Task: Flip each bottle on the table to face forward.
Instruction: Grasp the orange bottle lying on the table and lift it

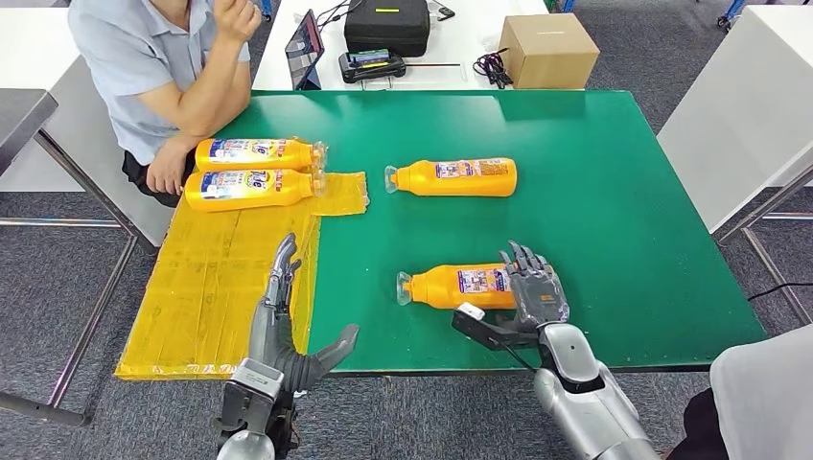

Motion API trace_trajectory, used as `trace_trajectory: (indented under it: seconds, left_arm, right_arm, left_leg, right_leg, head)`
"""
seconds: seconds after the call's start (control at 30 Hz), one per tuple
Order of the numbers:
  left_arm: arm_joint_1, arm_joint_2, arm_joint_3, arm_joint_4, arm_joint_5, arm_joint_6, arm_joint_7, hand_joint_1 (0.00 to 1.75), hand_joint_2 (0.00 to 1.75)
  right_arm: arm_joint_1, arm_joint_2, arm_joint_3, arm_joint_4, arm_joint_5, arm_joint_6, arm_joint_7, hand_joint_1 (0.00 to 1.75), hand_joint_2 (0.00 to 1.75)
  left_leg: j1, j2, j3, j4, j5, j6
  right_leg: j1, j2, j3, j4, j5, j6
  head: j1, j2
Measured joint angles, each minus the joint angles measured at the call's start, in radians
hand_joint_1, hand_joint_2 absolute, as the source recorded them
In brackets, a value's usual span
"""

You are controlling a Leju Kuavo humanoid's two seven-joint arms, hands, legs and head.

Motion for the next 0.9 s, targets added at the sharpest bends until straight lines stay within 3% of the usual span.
trace_trajectory:
  seconds: [0.3, 0.6, 0.9]
  left_arm:
    - [0.0, 0.0, -0.004, 0.0, -0.01, -0.004, 0.006, 0.0, 1.75]
    - [0.006, 0.001, -0.004, 0.0, -0.019, -0.011, 0.012, 0.0, 1.75]
    - [0.008, 0.001, -0.004, 0.0, -0.037, -0.004, 0.012, 0.0, 1.75]
  right_arm:
    - [-0.013, -0.002, 0.009, 0.003, -0.017, 0.026, 0.009, 0.0, 1.75]
    - [0.006, -0.021, 0.02, -0.056, -0.159, 0.125, -0.044, 0.0, 1.75]
    - [0.041, -0.034, 0.045, -0.118, -0.167, 0.124, -0.048, 0.0, 1.75]
  left_leg:
    - [0.0, 0.0, 0.0, 0.0, 0.0, 0.0]
    - [0.0, 0.0, 0.0, 0.0, 0.0, 0.0]
    - [0.0, 0.0, 0.0, 0.0, 0.0, 0.0]
  right_leg:
    - [0.0, 0.0, 0.0, 0.0, 0.0, 0.0]
    - [0.0, 0.0, 0.0, 0.0, 0.0, 0.0]
    - [0.0, 0.0, 0.0, 0.0, 0.0, 0.0]
  head:
    - [0.0, 0.0]
    - [0.0, 0.0]
    - [0.0, 0.0]
